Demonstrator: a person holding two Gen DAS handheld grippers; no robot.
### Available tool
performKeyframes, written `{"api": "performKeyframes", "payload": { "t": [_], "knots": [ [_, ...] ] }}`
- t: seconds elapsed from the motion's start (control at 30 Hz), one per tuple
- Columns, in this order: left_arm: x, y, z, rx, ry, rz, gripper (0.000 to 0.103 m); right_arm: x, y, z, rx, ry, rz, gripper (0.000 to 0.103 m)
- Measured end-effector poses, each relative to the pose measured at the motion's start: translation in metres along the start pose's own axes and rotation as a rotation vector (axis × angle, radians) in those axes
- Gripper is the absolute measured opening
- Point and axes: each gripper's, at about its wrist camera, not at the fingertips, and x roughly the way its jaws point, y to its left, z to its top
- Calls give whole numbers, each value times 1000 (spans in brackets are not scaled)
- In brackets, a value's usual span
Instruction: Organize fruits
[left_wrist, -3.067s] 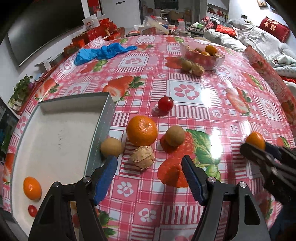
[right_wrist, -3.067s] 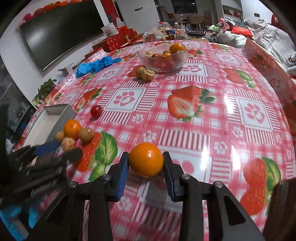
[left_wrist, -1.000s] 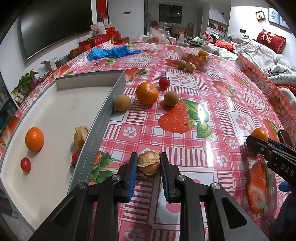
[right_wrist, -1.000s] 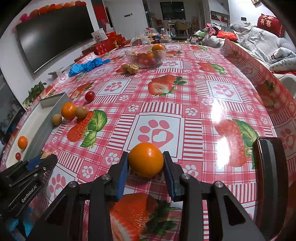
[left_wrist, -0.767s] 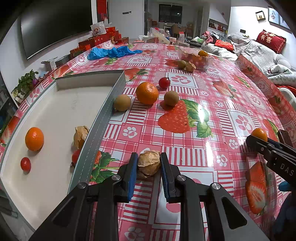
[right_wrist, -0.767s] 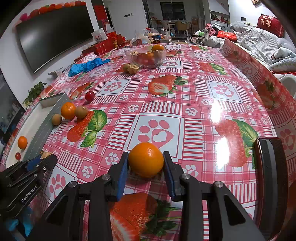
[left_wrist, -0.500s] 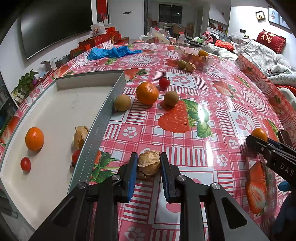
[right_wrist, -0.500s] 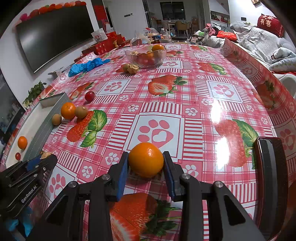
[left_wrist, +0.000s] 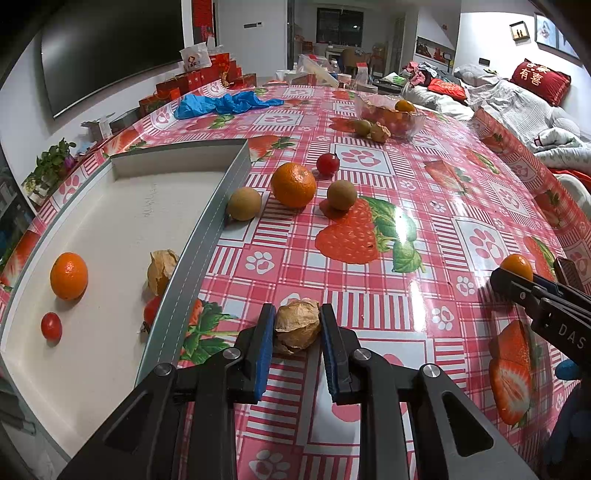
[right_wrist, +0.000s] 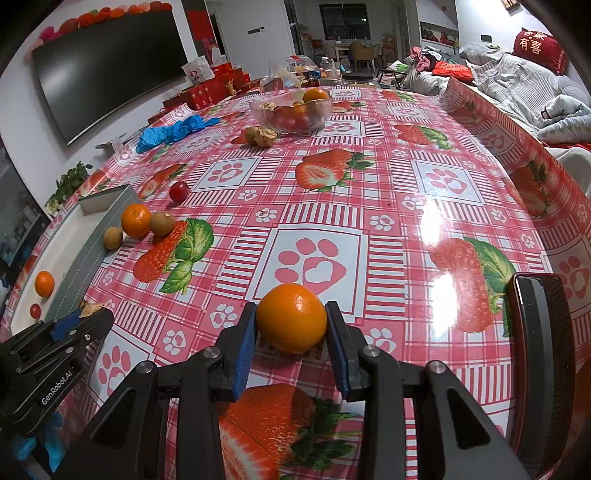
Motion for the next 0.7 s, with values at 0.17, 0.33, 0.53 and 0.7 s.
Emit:
{"api": "performKeyframes", "payload": {
  "t": [0.17,0.33,0.53,0.7],
  "knots": [
    [-3,1,-3,-3,24,-21,25,0,-1,0,1,11,7,39],
    [-12,7,-3,-35,49,-64,25,-5,1,3,12,31,47,39],
    [-38,21,8,-32,10,-83,25,-8,21,12,-10,37,96,39],
    [-58,40,19,-33,-27,-76,25,-14,47,25,-44,38,150,39]
  ]
}}
